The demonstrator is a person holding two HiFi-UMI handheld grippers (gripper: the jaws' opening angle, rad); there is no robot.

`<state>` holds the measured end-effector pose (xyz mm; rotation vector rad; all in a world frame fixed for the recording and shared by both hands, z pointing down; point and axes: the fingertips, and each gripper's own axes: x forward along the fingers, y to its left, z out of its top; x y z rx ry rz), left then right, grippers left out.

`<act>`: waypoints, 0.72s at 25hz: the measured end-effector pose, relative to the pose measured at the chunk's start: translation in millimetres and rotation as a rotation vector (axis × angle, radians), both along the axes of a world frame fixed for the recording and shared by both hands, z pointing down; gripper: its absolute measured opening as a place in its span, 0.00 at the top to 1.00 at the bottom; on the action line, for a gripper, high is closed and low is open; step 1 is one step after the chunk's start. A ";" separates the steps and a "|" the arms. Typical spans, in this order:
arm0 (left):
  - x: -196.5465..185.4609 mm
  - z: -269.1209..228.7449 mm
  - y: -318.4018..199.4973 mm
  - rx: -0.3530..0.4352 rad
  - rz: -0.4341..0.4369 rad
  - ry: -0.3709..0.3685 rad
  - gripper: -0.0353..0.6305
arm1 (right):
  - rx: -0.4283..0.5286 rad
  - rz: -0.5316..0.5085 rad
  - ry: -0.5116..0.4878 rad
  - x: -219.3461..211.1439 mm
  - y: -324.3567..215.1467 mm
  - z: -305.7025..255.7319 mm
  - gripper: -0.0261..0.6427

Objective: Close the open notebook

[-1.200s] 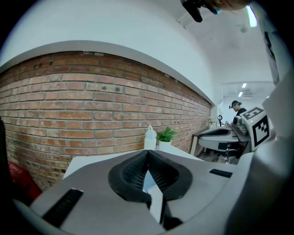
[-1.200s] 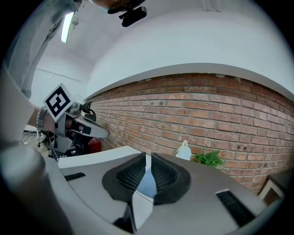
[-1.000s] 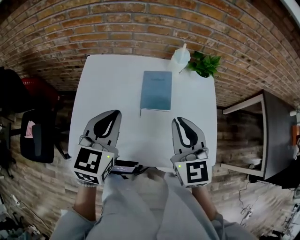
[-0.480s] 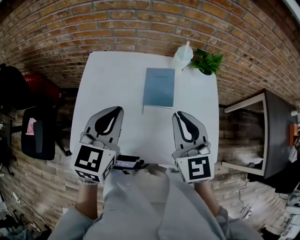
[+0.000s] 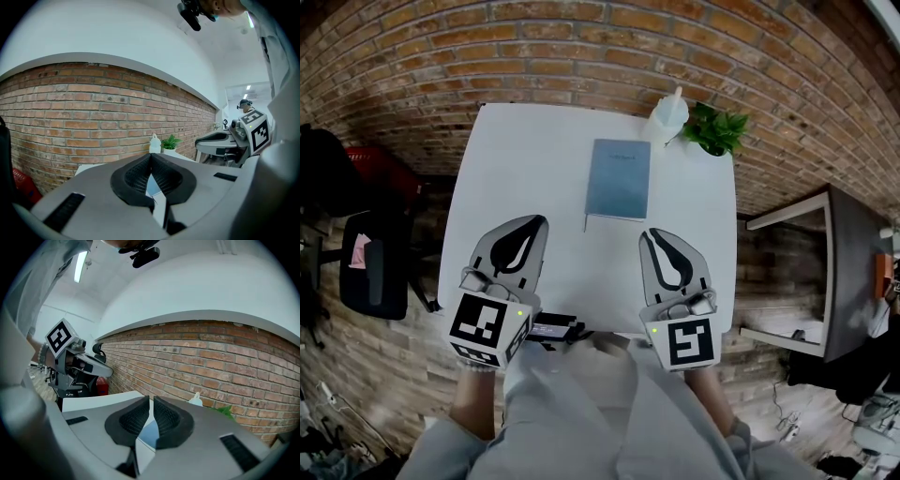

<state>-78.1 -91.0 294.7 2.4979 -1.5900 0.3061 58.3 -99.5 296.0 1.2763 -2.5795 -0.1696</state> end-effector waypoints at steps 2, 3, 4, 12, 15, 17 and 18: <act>-0.2 -0.6 -1.5 0.000 -0.001 0.004 0.92 | 0.000 -0.001 0.005 -0.3 -1.1 0.2 0.88; -0.4 -1.4 -2.4 -0.001 -0.002 0.005 0.92 | 0.000 0.000 0.006 -0.5 -1.9 -0.1 0.88; -0.4 -2.3 -3.2 -0.002 -0.004 0.007 0.92 | 0.002 0.000 0.005 -0.8 -2.8 -0.5 0.88; 0.6 -3.2 -6.1 -0.005 0.000 0.003 0.92 | -0.006 -0.001 0.017 -2.1 -4.2 0.7 0.88; 2.5 -1.7 -7.1 0.000 0.009 -0.003 0.92 | -0.016 0.004 0.019 -1.5 -4.3 2.2 0.88; 3.6 -1.7 -8.4 0.007 0.014 -0.011 0.92 | -0.017 0.002 0.018 -2.1 -4.3 2.7 0.88; 3.5 -2.1 -8.9 0.009 0.014 -0.013 0.92 | -0.016 0.000 0.017 -3.1 -4.2 2.7 0.88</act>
